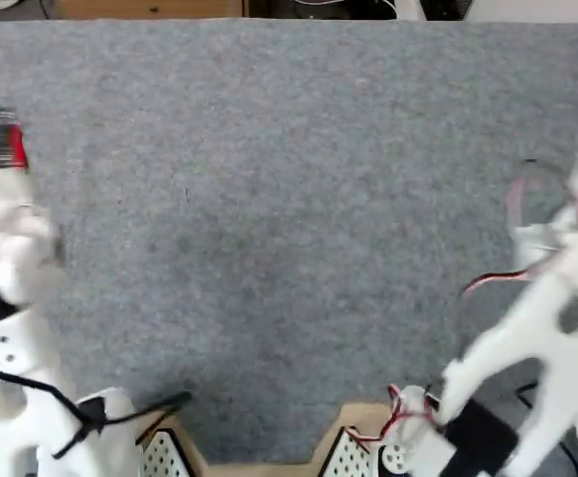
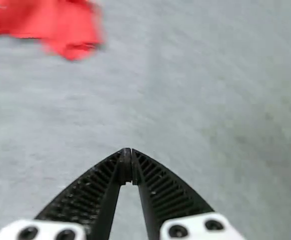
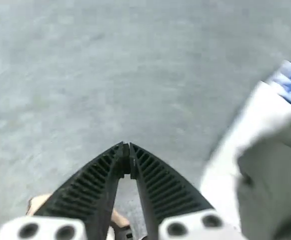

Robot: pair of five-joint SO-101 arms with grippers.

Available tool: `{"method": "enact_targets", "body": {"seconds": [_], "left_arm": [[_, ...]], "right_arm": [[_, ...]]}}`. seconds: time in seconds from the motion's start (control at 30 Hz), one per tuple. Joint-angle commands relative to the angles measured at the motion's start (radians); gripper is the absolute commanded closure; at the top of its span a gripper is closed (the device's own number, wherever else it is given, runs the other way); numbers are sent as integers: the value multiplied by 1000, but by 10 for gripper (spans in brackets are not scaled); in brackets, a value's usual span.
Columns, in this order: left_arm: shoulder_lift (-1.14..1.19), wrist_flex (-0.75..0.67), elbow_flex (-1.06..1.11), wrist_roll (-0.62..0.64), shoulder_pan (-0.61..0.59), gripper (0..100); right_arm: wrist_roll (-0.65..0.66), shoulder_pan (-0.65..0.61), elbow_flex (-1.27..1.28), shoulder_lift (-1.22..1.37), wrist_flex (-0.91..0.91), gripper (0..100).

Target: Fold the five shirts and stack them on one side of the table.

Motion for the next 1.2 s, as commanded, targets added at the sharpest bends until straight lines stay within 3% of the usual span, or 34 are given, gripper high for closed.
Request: {"method": "enact_targets", "body": {"seconds": [0.0, 0.17, 0.27, 0.4, 0.53, 0.63, 0.73, 0.97, 1.17], "left_arm": [[65, -167, -14, -37, -212, 980], [298, -350, -64, -46, -328, 980], [478, -362, -199, -44, -339, 979], [746, -358, -459, -40, -339, 979], [1029, -358, -743, -40, -333, 960], [1237, -345, -950, -6, -338, 846], [1425, -299, -1188, 112, -345, 716], [1839, -362, -1692, 176, -330, 722], [2155, -503, -1886, 184, -265, 747]], "right_arm": [[5, -237, 125, -101, -77, 994], [3, -484, 240, -133, -293, 993], [-21, -595, 277, -130, -385, 993], [-149, -682, 315, -128, -470, 993], [-158, -704, 371, -128, -512, 993], [-158, -697, 407, -128, -522, 993], [-158, -693, 427, -128, -517, 993], [-158, -685, 443, -128, -522, 993], [-158, -685, 443, -128, -522, 993]]}}
